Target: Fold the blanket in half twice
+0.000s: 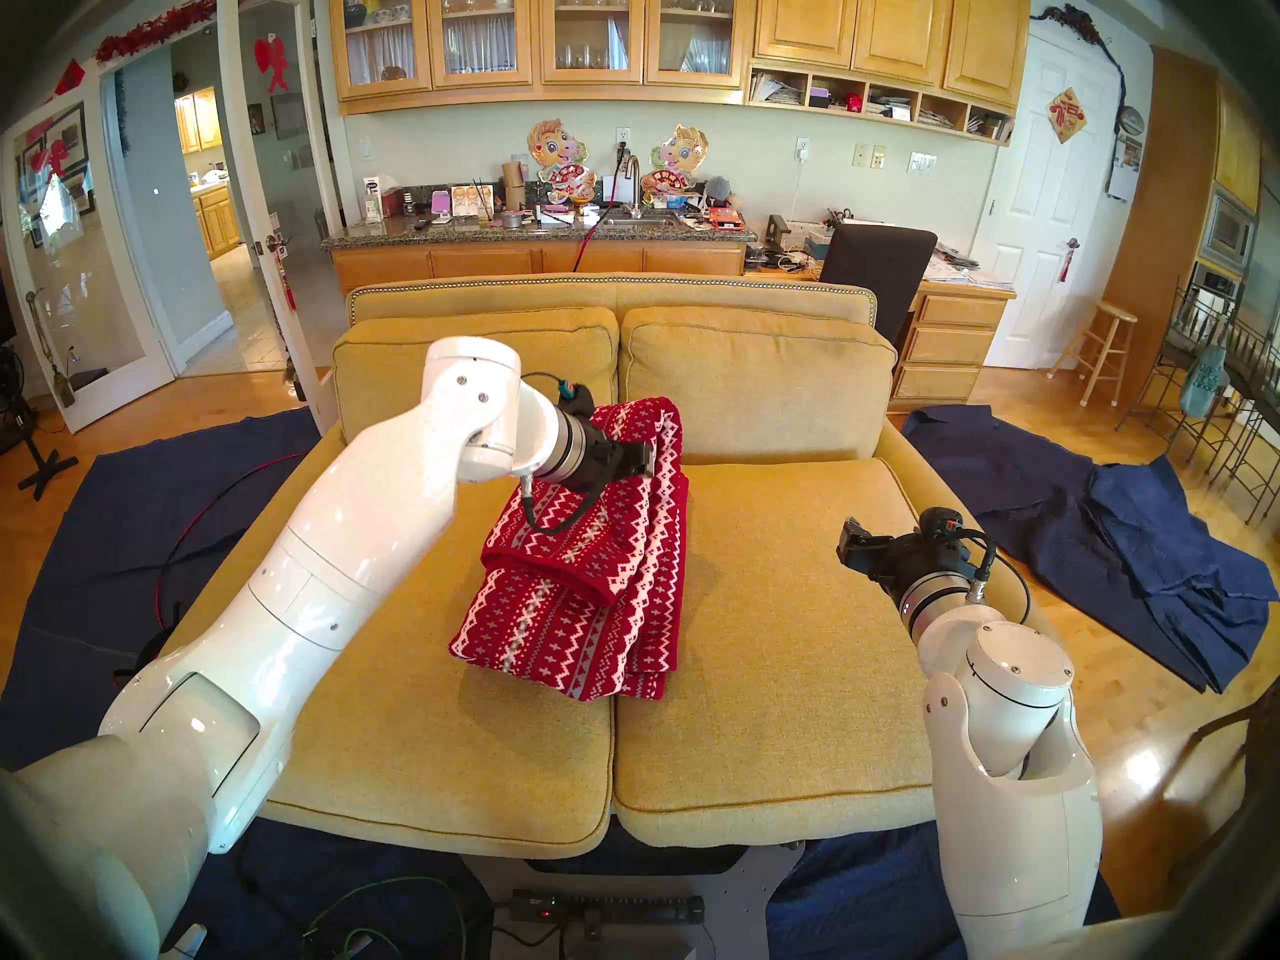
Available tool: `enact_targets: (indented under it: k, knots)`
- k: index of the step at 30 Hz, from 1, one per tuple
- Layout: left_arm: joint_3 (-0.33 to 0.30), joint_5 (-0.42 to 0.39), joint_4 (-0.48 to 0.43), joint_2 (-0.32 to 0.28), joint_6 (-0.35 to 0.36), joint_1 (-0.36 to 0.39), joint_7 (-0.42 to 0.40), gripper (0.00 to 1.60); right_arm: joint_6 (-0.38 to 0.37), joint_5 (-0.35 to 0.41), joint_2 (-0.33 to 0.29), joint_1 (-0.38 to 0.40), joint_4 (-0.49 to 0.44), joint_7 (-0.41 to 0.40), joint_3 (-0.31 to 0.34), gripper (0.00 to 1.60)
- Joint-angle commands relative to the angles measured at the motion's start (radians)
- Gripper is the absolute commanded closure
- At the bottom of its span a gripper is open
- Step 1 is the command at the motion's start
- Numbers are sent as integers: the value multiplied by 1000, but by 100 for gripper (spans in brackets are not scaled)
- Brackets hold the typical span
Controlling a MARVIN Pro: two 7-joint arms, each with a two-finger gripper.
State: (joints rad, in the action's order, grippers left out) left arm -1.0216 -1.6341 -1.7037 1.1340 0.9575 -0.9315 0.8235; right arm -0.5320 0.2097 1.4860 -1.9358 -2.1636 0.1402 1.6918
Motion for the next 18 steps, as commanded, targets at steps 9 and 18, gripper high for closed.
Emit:
enact_targets:
  k: [9, 18]
  knots:
    - [-8, 111, 8, 1, -29, 94, -170, 0, 7, 1, 2, 16, -36, 1, -1, 0]
    - [36, 281, 40, 4, -142, 100, -273, 0, 8, 1, 1, 17, -35, 0, -1, 0]
